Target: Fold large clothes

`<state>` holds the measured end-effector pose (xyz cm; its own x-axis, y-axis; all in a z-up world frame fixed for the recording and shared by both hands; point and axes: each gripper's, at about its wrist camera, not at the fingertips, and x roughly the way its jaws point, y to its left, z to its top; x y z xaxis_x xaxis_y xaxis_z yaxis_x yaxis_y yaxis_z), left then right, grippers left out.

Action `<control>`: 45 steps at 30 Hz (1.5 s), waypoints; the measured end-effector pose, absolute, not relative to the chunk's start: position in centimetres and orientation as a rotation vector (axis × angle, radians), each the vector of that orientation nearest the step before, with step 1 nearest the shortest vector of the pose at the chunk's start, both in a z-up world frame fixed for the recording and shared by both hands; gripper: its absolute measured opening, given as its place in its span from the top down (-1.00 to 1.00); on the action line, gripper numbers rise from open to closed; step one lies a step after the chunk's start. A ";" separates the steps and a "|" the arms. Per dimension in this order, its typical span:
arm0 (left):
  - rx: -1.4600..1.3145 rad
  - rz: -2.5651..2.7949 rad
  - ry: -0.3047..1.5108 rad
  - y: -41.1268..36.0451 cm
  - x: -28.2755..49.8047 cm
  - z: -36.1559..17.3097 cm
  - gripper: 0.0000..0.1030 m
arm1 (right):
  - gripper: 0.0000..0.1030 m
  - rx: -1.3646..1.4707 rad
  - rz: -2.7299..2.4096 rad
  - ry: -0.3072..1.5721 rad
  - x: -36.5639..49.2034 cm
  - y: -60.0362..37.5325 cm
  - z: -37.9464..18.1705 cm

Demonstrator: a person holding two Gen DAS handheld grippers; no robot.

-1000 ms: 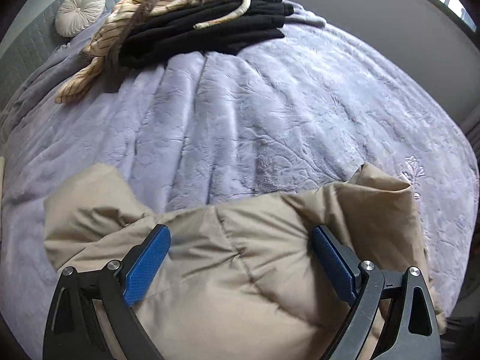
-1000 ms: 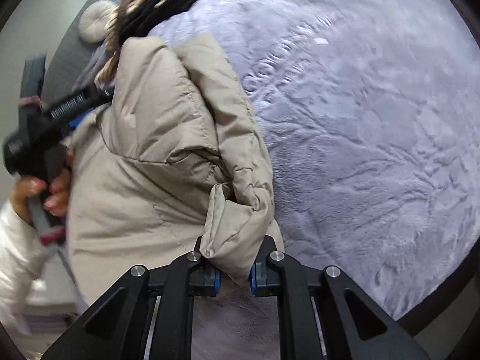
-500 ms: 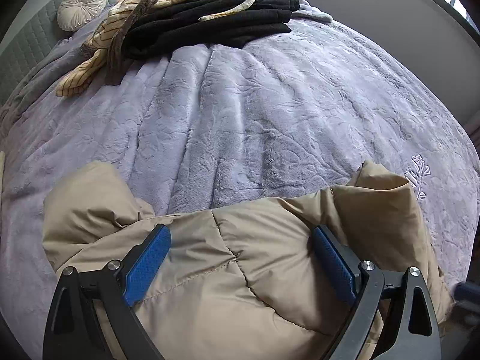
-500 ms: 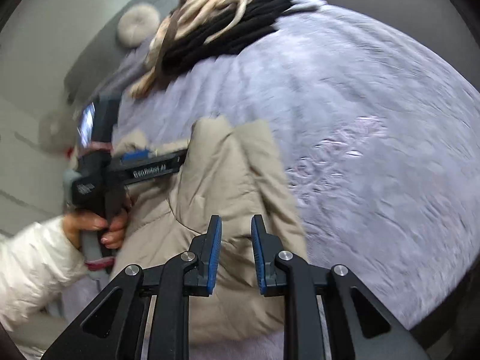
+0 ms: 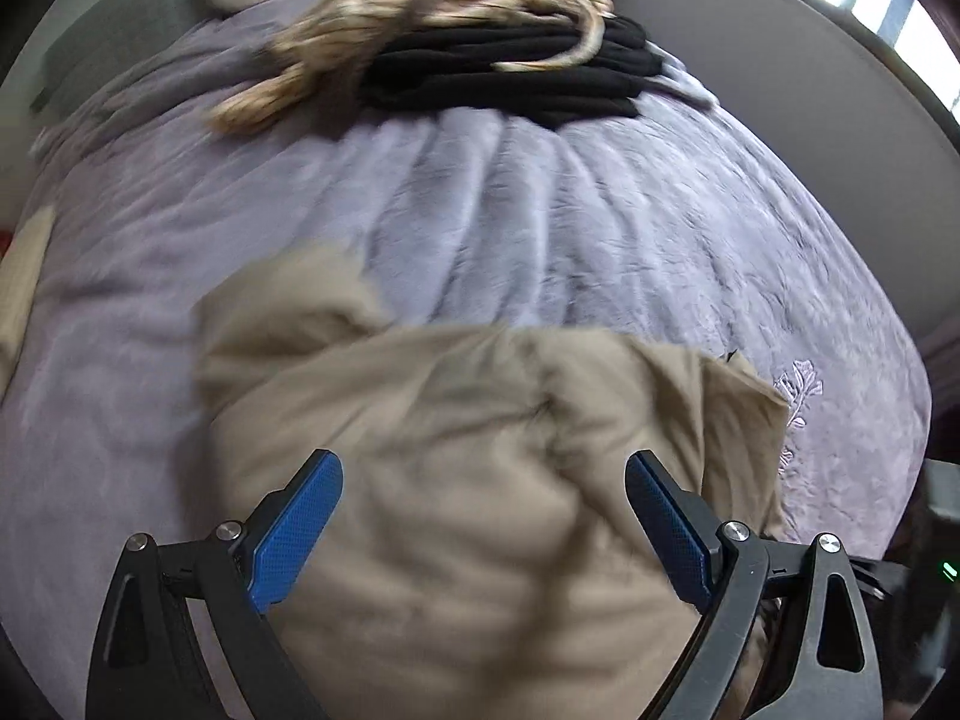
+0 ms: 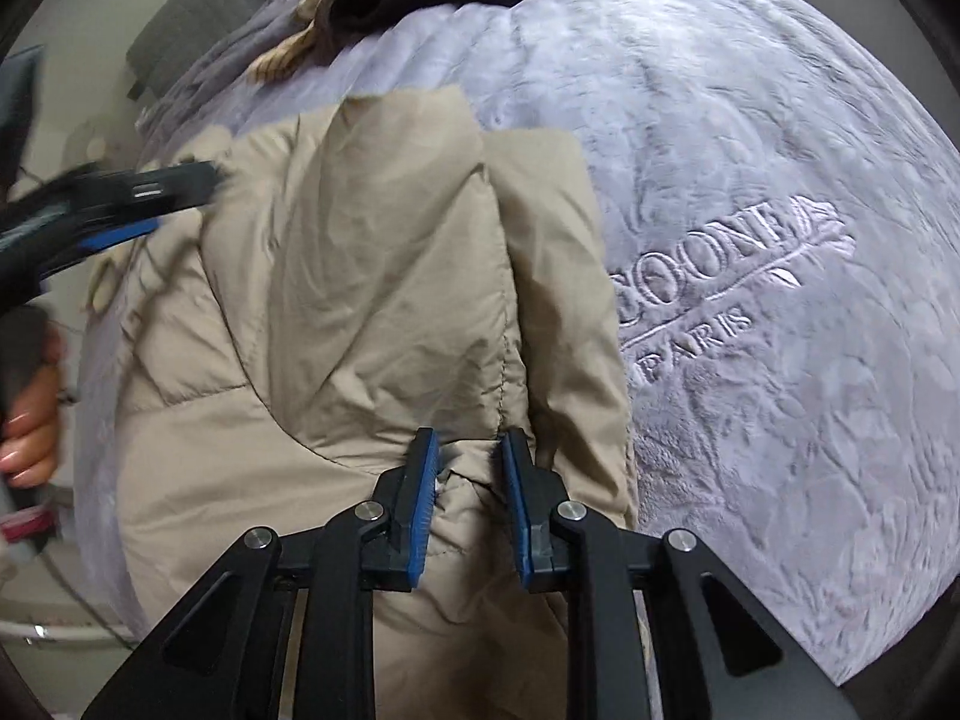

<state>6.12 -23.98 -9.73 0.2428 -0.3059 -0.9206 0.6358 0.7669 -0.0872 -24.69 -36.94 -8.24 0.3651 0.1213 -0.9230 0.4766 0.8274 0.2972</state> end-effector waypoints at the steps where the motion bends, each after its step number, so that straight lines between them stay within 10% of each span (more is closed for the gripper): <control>1: 0.319 -0.637 1.166 -23.0 5.9 -9.5 -0.85 | 0.56 0.584 -0.237 1.199 -24.4 -37.1 -8.6; 23: -0.017 -0.544 1.348 -6.8 2.7 -12.6 -0.98 | 0.10 0.632 -0.271 1.237 -24.2 -37.9 -5.7; 27: -0.023 -0.585 1.354 -5.8 2.9 -12.9 -0.98 | -0.77 0.650 -0.288 1.168 -25.3 -37.3 -3.7; 30: -0.045 -0.611 1.362 -5.1 3.2 -13.3 -0.98 | -0.99 0.675 -0.289 1.106 -26.1 -37.1 -2.4; 45: -0.230 -0.771 1.523 -5.1 7.0 -17.4 -0.98 | -0.99 0.790 -0.072 1.254 -22.5 -41.2 -6.8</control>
<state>7.05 -5.06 -17.45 -0.1307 -0.5784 -0.8052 0.3061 0.7490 -0.5877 -22.47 -41.22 -6.79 0.3459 0.3622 -0.8656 0.4594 0.7390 0.4928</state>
